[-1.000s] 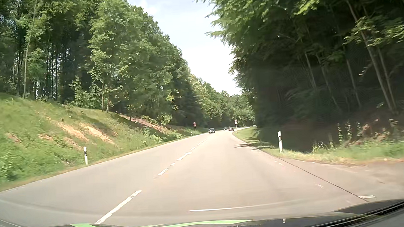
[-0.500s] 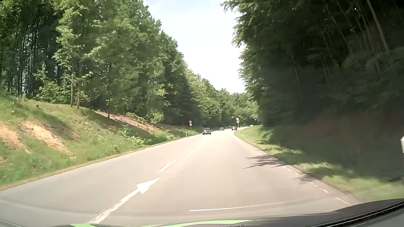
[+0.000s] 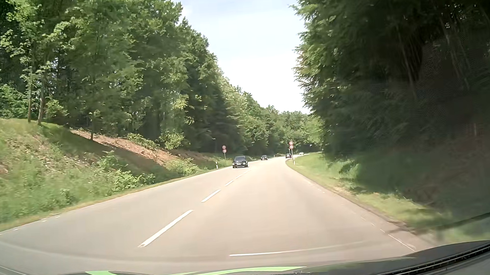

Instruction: Follow the waypoints while adhering to traffic rules and regulations

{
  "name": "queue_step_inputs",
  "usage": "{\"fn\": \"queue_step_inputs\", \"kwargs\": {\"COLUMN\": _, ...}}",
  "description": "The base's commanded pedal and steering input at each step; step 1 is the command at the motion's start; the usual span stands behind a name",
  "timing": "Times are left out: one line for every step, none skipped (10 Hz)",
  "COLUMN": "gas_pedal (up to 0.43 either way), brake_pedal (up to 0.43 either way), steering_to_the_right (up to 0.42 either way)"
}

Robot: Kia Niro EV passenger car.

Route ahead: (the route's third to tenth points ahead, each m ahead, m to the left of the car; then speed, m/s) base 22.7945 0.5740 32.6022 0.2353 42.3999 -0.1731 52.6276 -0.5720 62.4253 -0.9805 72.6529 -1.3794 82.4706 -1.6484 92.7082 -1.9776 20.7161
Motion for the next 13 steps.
{"fn": "queue_step_inputs", "kwargs": {"gas_pedal": 0.157, "brake_pedal": 0.000, "steering_to_the_right": -0.003}}
{"fn": "queue_step_inputs", "kwargs": {"gas_pedal": 0.157, "brake_pedal": 0.000, "steering_to_the_right": -0.002}}
{"fn": "queue_step_inputs", "kwargs": {"gas_pedal": 0.157, "brake_pedal": 0.000, "steering_to_the_right": -0.002}}
{"fn": "queue_step_inputs", "kwargs": {"gas_pedal": 0.157, "brake_pedal": 0.000, "steering_to_the_right": -0.002}}
{"fn": "queue_step_inputs", "kwargs": {"gas_pedal": 0.157, "brake_pedal": 0.000, "steering_to_the_right": -0.002}}
{"fn": "queue_step_inputs", "kwargs": {"gas_pedal": 0.157, "brake_pedal": 0.000, "steering_to_the_right": -0.002}}
{"fn": "queue_step_inputs", "kwargs": {"gas_pedal": 0.157, "brake_pedal": 0.000, "steering_to_the_right": -0.002}}
{"fn": "queue_step_inputs", "kwargs": {"gas_pedal": 0.157, "brake_pedal": 0.000, "steering_to_the_right": -0.002}}
{"fn": "queue_step_inputs", "kwargs": {"gas_pedal": 0.157, "brake_pedal": 0.000, "steering_to_the_right": -0.002}}
{"fn": "queue_step_inputs", "kwargs": {"gas_pedal": 0.157, "brake_pedal": 0.000, "steering_to_the_right": -0.002}}
{"fn": "queue_step_inputs", "kwargs": {"gas_pedal": 0.157, "brake_pedal": 0.000, "steering_to_the_right": -0.001}}
{"fn": "queue_step_inputs", "kwargs": {"gas_pedal": 0.157, "brake_pedal": 0.000, "steering_to_the_right": -0.001}}
{"fn": "queue_step_inputs", "kwargs": {"gas_pedal": 0.157, "brake_pedal": 0.000, "steering_to_the_right": 0.000}}
